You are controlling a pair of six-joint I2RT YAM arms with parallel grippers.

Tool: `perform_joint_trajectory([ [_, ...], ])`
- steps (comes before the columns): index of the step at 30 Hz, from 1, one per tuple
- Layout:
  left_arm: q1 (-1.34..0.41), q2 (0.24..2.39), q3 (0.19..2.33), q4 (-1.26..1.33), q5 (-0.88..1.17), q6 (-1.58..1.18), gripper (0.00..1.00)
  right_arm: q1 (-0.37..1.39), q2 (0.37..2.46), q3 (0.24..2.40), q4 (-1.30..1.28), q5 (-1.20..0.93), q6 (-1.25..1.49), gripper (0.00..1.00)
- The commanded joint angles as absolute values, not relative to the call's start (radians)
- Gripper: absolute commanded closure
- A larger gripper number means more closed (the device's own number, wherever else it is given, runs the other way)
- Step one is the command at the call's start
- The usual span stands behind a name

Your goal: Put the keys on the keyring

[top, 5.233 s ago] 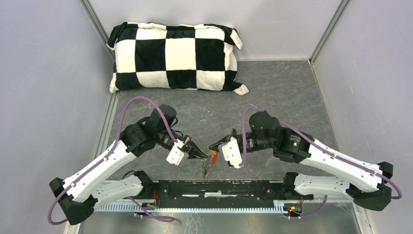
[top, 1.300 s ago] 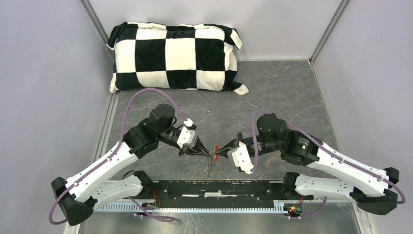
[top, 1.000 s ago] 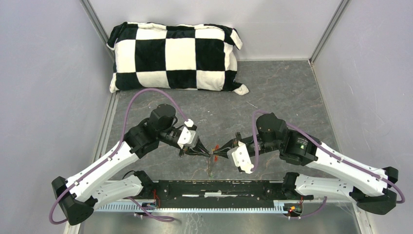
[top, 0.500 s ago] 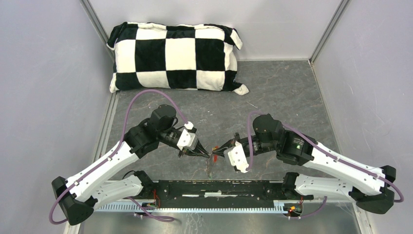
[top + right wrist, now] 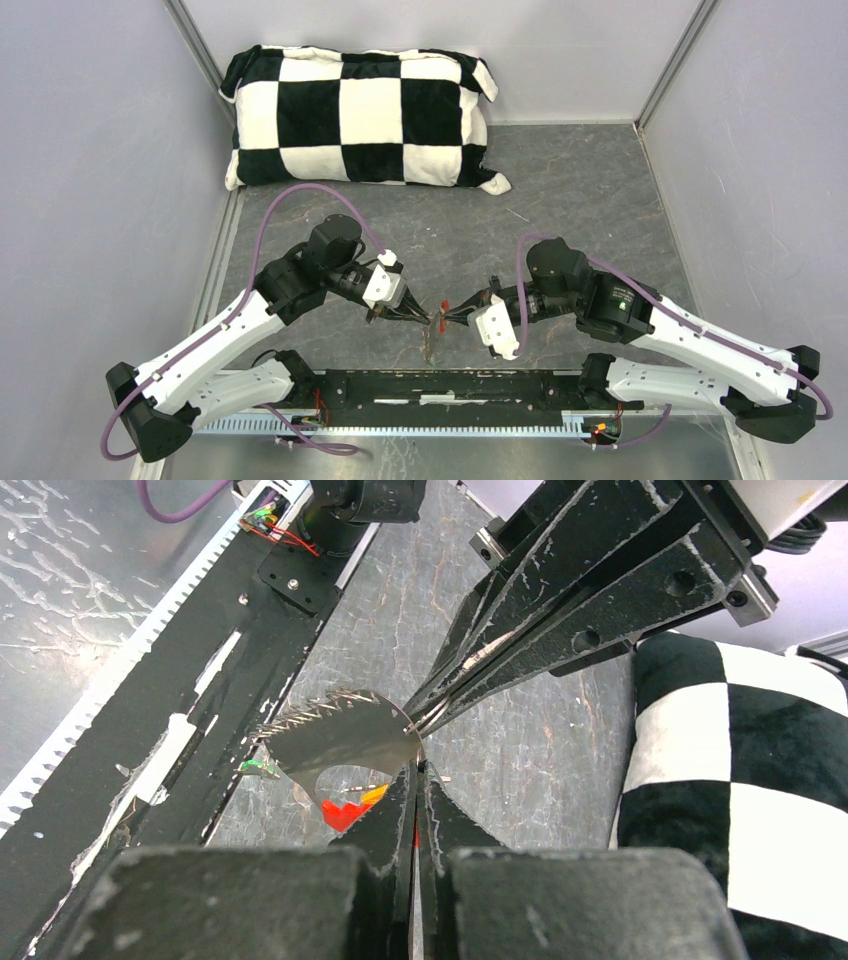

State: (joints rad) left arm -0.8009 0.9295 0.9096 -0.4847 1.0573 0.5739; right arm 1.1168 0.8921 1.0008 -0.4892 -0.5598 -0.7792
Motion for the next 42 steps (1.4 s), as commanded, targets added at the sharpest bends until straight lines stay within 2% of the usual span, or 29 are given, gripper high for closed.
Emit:
perform_joint_trajectory([
  [1,-0.804,0.924,0.949,-0.457,1.101,0.575,0.98,1.116,0.904,1.005,-0.474,-0.593,-0.792,1.0],
  [17,-0.804,0.924,0.946,-0.461,1.081,0.575,0.98,1.116,0.93,1.031,-0.46,-0.621,-0.79,1.0],
  [28,-0.804,0.916,0.943,-0.486,1.092,0.617,0.98,1.115,0.916,1.02,-0.462,-0.515,-0.773,1.0],
  [42,-0.804,0.918,0.94,-0.486,1.064,0.626,0.98,1.115,0.934,1.022,-0.434,-0.589,-0.755,1.0],
])
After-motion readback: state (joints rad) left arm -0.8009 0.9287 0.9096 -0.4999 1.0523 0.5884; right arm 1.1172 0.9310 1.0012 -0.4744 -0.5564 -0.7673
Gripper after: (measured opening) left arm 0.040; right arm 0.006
